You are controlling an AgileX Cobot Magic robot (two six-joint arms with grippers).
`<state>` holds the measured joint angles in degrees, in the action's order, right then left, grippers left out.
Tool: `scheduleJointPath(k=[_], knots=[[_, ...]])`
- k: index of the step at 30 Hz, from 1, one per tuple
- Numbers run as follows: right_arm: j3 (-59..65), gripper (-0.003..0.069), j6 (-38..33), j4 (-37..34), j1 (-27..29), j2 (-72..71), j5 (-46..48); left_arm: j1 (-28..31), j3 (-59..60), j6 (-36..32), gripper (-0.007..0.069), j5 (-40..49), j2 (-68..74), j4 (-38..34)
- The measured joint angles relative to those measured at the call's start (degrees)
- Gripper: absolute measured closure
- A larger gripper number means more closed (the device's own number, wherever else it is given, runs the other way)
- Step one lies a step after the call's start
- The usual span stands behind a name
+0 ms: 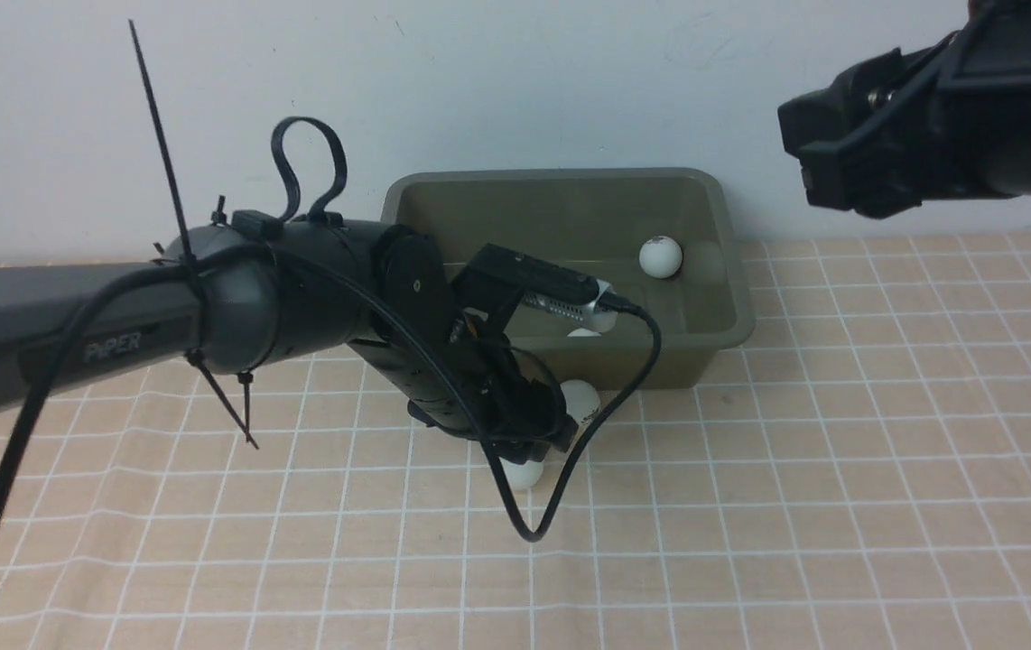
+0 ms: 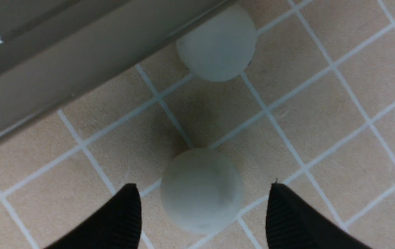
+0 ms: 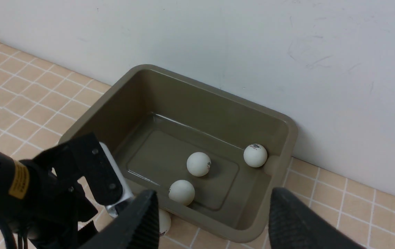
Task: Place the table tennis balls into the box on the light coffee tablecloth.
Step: 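Reach for and grasp a ping pong ball on the table beside the basket, then drop the ball into the bin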
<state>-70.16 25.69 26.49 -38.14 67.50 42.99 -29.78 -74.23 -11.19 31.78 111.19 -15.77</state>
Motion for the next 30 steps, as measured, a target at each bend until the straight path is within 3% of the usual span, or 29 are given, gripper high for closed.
scheduleJointPath(k=[8, 10, 12, 15, 23, 30], knots=[[0.0, 0.0259, 0.0, 1.4, 0.0, 0.0, 0.0, 0.0, 0.0, -0.1, 0.0222, -5.3, 5.3, -0.4], [0.0, 0.0259, 0.0, 2.0, 0.0, 0.0, 0.0, 0.0, 0.0, -0.6, 0.0237, -5.6, 6.3, -0.2], [0.0, 0.0259, 0.0, 2.7, 0.0, 0.0, -0.1, 0.0, -0.2, -0.9, 0.0309, -5.7, 6.4, -0.4], [0.0, 0.0259, 0.0, 3.3, 0.0, 0.0, -0.2, -0.2, -0.2, -1.1, 0.0309, -5.5, 6.1, -0.5], [0.0, 0.0259, 0.0, 4.9, 0.0, 0.0, -0.5, -2.0, -0.2, -10.1, 0.0309, -4.2, -6.7, -6.3], [0.0, 0.027, 0.0, 5.1, 0.0, 0.0, -0.8, -1.8, -0.2, -25.1, 0.0309, -9.1, -12.8, -17.6]])
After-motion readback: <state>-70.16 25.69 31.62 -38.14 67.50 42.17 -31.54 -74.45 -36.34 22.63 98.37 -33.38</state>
